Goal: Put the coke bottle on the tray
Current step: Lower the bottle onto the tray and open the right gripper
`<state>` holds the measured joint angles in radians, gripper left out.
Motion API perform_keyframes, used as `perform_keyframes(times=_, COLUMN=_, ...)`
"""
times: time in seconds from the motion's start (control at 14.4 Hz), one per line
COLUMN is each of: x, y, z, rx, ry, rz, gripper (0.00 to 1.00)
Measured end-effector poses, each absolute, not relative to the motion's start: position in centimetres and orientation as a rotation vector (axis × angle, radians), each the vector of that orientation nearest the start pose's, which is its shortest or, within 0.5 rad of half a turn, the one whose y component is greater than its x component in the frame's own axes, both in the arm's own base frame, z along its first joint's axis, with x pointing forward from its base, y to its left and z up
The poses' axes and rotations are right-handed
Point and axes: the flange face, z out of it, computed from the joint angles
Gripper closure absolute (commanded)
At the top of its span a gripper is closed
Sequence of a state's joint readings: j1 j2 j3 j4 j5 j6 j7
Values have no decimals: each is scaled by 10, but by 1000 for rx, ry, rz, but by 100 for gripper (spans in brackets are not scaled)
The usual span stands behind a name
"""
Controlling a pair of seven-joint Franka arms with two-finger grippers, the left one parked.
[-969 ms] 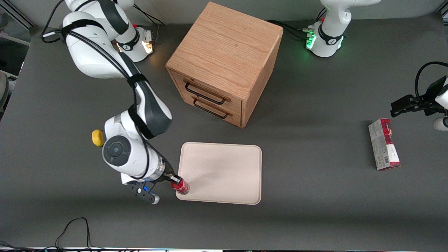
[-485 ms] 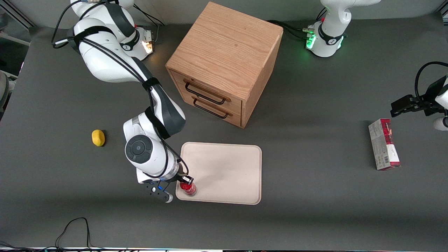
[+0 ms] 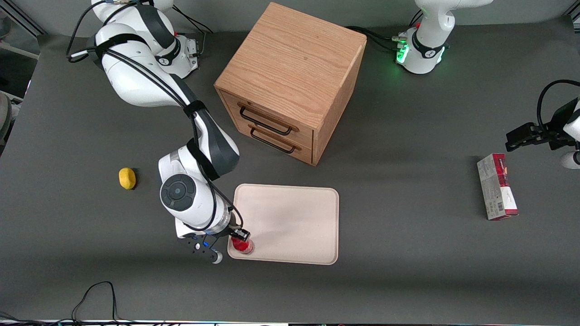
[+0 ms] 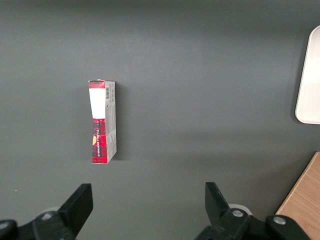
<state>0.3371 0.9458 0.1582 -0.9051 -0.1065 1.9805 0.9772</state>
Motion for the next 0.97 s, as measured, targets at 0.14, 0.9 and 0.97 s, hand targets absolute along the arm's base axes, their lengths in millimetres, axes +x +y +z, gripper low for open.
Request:
perform_keyframes(times=0.14, x=729, y=325, z=336, rx=-2924, ry=782, rz=-140, gripper=0)
perform_keyframes(times=0.9, x=739, y=304, z=349, rx=-2917, ry=816, rz=-159, gripper=0)
perform_keyframes(times=0.97, x=738, y=296, z=357, rx=-2937, ry=806, rz=-139, gripper=0)
